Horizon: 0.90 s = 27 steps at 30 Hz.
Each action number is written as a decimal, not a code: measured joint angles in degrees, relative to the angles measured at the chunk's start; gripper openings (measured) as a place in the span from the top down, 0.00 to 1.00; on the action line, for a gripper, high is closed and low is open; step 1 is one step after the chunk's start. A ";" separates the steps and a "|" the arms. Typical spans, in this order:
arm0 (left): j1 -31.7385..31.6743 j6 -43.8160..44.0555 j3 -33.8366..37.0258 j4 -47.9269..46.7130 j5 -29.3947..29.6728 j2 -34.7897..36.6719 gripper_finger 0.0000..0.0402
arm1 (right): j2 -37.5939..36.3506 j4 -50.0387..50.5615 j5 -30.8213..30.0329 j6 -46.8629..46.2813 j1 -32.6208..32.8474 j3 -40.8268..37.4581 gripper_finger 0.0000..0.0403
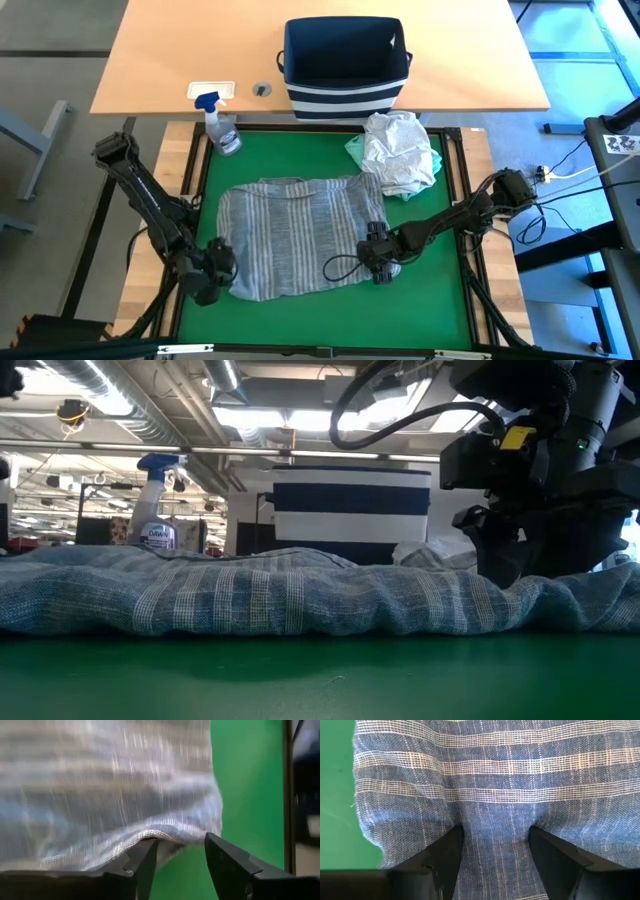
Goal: Fold laundry
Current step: Fold the blue polo shirt
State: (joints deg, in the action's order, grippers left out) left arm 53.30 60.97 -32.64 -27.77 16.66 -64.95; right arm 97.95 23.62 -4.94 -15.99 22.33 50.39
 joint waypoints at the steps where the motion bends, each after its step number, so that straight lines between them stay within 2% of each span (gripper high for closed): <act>1: -0.19 -0.25 -0.01 -0.92 -2.09 0.00 0.59 | 0.00 0.00 -0.01 0.01 -0.04 0.00 0.42; 7: -0.26 -4.02 -0.01 -2.89 -7.85 -0.25 0.56 | 0.00 0.00 0.27 0.00 -1.21 0.00 0.42; 15: 0.23 -4.61 -0.01 0.96 -8.20 -4.85 0.56 | 0.00 -0.07 0.63 -0.04 -2.49 0.02 0.42; 21: 1.27 -4.93 -0.01 8.83 -2.69 -8.35 0.57 | 0.00 -0.11 0.39 -0.09 -2.47 0.02 0.42; 27: 1.66 -7.39 -0.01 10.68 4.01 -11.02 0.66 | 0.00 -0.54 0.17 0.21 -2.47 0.00 0.42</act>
State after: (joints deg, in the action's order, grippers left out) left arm 54.96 53.58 -32.64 -17.09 20.67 -75.97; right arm 97.95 23.08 -4.77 -15.78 19.86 50.39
